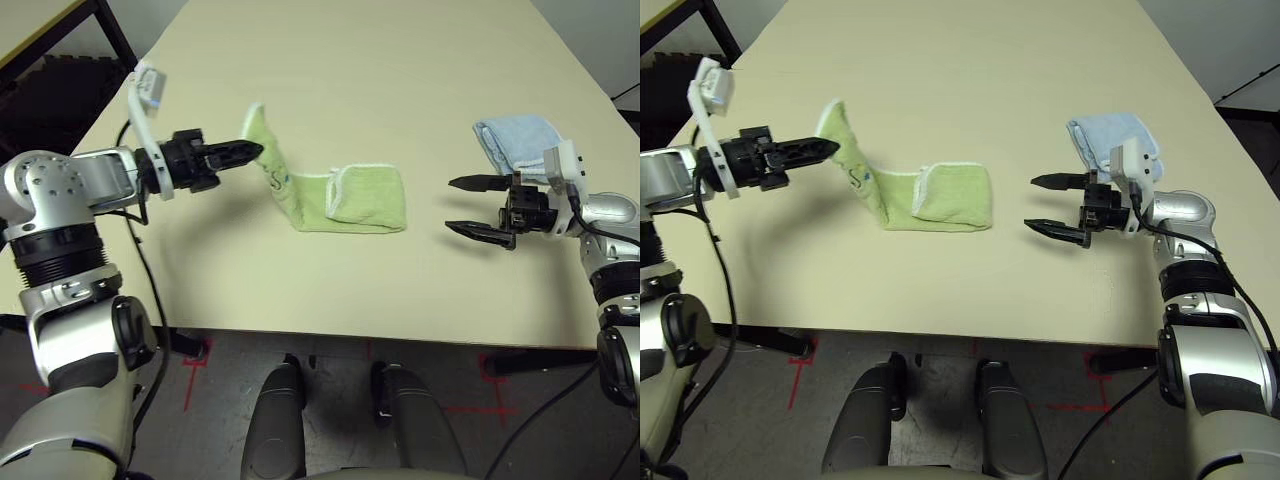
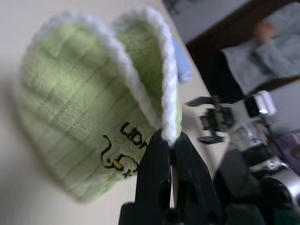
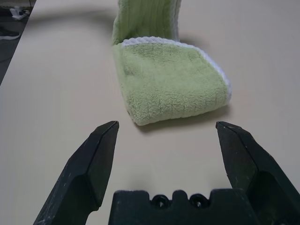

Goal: Fold the towel and set it aside.

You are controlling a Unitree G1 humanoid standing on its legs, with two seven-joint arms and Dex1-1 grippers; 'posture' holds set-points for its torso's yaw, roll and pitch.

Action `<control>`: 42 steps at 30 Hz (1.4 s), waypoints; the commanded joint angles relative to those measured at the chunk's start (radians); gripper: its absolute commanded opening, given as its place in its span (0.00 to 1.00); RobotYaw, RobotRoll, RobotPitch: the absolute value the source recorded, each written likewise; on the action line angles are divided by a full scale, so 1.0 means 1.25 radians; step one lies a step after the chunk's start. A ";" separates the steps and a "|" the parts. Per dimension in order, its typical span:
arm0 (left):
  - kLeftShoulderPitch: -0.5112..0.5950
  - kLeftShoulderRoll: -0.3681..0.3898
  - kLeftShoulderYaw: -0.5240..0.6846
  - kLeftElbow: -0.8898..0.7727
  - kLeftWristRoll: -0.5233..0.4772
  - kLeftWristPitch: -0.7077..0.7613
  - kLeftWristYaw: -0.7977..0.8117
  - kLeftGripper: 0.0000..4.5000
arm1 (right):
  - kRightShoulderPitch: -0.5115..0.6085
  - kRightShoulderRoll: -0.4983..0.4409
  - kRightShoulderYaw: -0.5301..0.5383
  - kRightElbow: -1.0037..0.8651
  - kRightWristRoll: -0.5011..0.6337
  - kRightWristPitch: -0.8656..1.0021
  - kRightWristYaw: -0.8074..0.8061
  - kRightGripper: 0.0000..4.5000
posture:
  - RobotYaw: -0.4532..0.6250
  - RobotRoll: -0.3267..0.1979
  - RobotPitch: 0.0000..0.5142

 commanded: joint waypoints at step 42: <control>-0.086 -0.153 -0.257 0.084 0.070 -0.114 -0.043 0.00 | 0.023 0.000 0.000 -0.022 -0.007 -0.008 -0.009 1.00 | 0.47 0.62 0.35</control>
